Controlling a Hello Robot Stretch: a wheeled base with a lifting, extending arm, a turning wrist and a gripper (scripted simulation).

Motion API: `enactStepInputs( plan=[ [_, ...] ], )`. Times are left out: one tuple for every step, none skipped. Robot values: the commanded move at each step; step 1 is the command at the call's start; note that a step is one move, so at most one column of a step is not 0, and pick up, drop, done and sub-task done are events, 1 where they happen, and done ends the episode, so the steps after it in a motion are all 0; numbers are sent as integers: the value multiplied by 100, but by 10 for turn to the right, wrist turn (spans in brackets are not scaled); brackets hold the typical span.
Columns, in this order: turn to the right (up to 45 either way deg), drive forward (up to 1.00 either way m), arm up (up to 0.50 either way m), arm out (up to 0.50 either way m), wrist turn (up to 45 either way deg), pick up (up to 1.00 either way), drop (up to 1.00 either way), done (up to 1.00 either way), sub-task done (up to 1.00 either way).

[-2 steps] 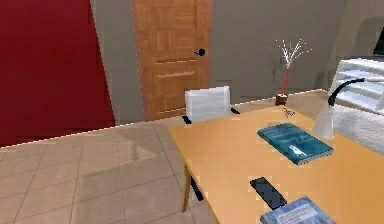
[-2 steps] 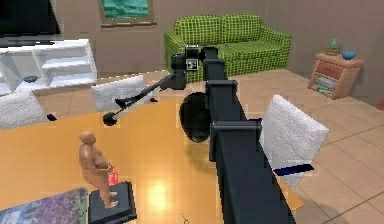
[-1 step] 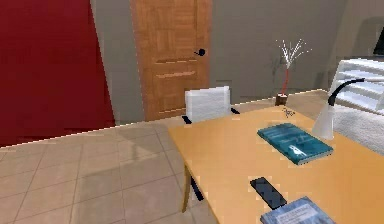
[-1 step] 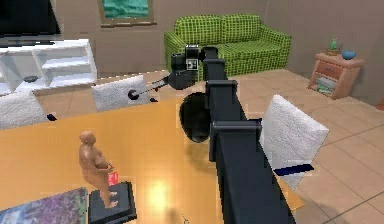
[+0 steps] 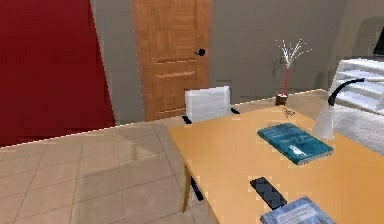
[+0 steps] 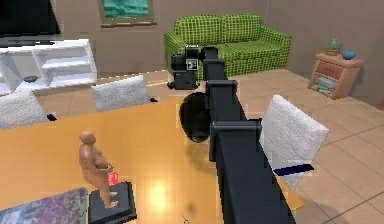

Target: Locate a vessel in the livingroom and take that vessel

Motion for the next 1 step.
enactStepInputs(
  plan=[
    [0, 0, 0, 0, 180, 0, 0, 0, 0]
  ],
)
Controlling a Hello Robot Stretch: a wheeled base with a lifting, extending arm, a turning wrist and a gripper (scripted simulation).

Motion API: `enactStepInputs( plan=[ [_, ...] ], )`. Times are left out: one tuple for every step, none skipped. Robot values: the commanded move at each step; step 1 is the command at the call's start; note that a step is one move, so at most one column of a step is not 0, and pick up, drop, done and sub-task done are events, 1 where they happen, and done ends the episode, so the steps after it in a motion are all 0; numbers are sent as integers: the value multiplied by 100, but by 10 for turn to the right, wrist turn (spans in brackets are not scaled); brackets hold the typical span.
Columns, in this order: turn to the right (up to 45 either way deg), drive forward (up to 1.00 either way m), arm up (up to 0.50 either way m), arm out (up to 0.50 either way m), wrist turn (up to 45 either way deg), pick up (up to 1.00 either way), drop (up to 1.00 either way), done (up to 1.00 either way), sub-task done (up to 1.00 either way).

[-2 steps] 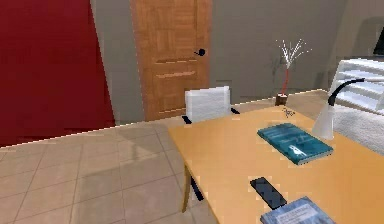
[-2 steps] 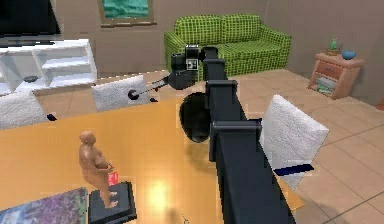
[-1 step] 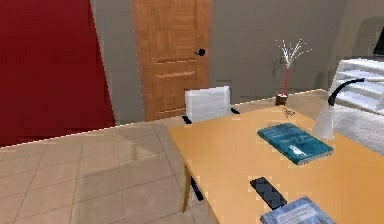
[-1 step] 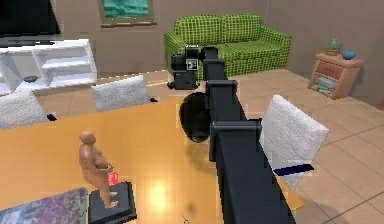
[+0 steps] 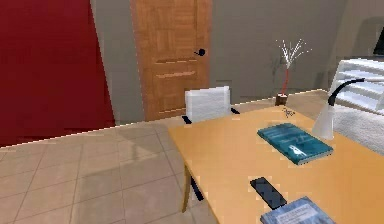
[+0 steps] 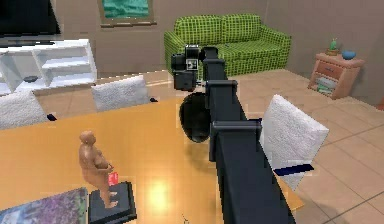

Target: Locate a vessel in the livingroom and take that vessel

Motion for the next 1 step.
enactStepInputs(
  plan=[
    [0, 0, -24, 0, 0, 0, 0, 0, 0]
  ],
)
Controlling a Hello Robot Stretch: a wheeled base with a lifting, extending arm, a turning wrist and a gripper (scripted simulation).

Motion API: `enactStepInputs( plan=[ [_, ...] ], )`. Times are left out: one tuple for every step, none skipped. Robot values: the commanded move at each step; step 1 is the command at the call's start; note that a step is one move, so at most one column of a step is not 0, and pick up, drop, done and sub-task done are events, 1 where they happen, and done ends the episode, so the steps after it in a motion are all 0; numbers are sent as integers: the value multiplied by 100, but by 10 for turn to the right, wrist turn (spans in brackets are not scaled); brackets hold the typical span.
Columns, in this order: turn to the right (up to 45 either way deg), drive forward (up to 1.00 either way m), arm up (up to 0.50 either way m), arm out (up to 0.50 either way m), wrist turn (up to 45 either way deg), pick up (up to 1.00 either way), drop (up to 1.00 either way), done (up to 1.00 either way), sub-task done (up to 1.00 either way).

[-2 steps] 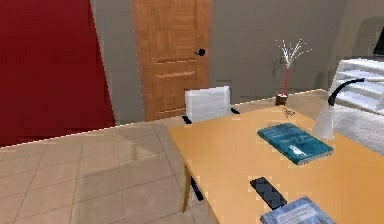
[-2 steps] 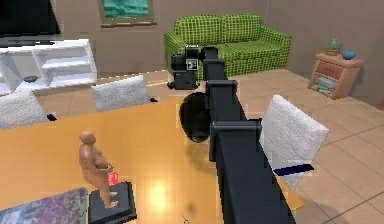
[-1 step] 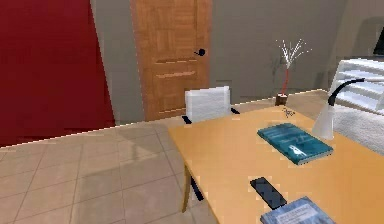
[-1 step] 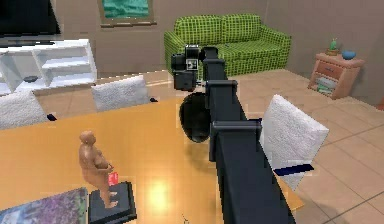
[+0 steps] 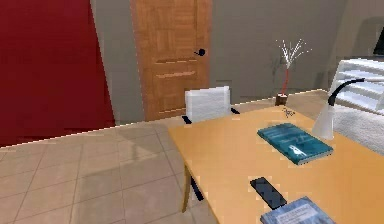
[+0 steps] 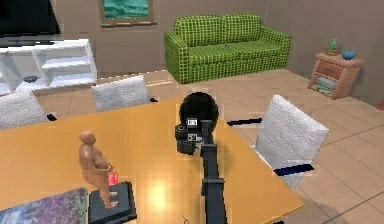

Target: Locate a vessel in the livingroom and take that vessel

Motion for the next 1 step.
enactStepInputs(
  plan=[
    [0, 0, 0, 0, 0, 100, 0, 0, 0]
  ],
)
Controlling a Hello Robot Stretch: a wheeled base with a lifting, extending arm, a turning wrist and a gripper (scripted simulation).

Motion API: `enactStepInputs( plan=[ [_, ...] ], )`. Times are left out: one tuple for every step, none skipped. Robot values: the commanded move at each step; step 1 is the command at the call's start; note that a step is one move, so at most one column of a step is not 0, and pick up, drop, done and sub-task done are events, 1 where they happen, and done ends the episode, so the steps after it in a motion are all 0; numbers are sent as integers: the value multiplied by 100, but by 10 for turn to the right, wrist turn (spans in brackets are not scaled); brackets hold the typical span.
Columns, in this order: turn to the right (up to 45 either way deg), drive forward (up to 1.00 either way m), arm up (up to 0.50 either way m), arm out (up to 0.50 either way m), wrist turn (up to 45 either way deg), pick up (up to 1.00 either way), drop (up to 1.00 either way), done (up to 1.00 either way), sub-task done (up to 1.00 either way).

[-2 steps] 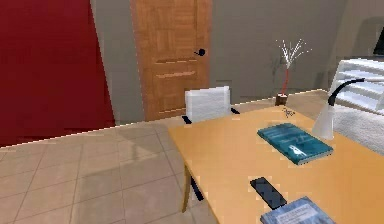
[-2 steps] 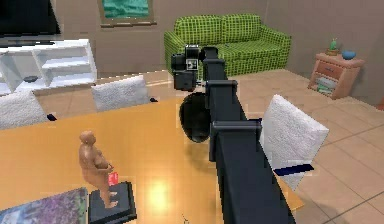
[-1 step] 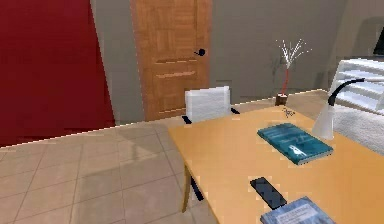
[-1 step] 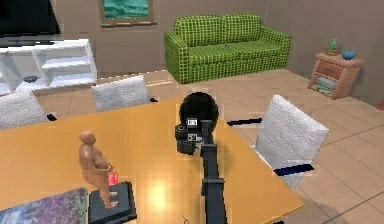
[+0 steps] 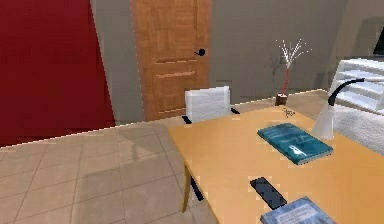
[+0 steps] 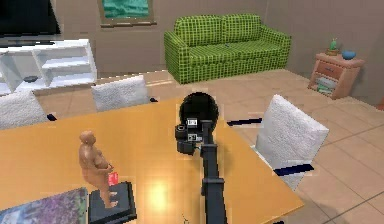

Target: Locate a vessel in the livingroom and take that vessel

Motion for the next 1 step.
enactStepInputs(
  plan=[
    [0, 0, 10, 0, 0, 0, 0, 0, 0]
  ],
)
